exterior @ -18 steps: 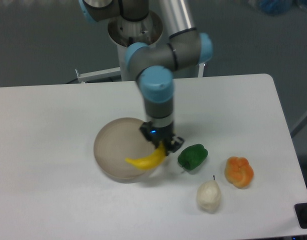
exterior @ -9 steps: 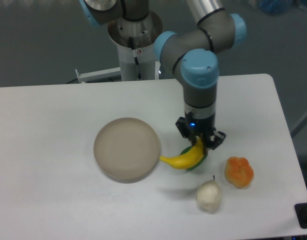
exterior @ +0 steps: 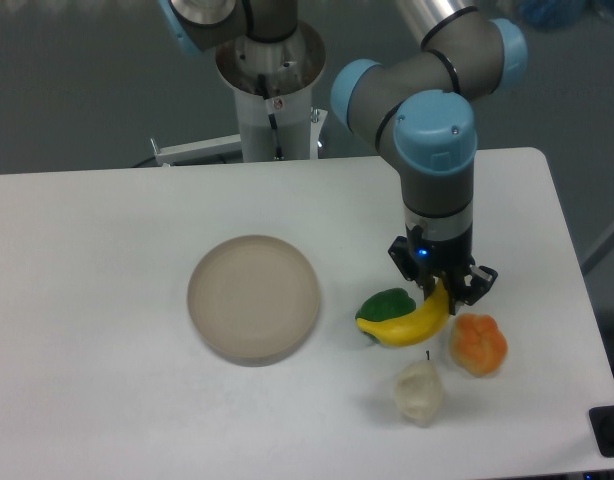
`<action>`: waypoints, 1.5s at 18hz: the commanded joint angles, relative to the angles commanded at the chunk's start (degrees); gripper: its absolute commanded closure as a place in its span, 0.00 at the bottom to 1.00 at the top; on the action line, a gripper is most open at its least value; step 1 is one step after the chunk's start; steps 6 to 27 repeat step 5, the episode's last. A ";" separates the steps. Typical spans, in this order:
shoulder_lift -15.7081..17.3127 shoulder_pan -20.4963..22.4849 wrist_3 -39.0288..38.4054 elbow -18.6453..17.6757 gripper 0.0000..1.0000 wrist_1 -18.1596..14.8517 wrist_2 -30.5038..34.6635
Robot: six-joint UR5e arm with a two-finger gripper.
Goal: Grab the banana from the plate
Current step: 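Carry the banana off the plate toward the green pepper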
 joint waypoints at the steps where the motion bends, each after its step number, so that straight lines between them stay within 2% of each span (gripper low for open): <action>1: 0.00 0.00 0.09 0.26 0.66 -0.09 0.00; 27: -0.26 0.09 0.09 0.53 0.66 0.18 0.09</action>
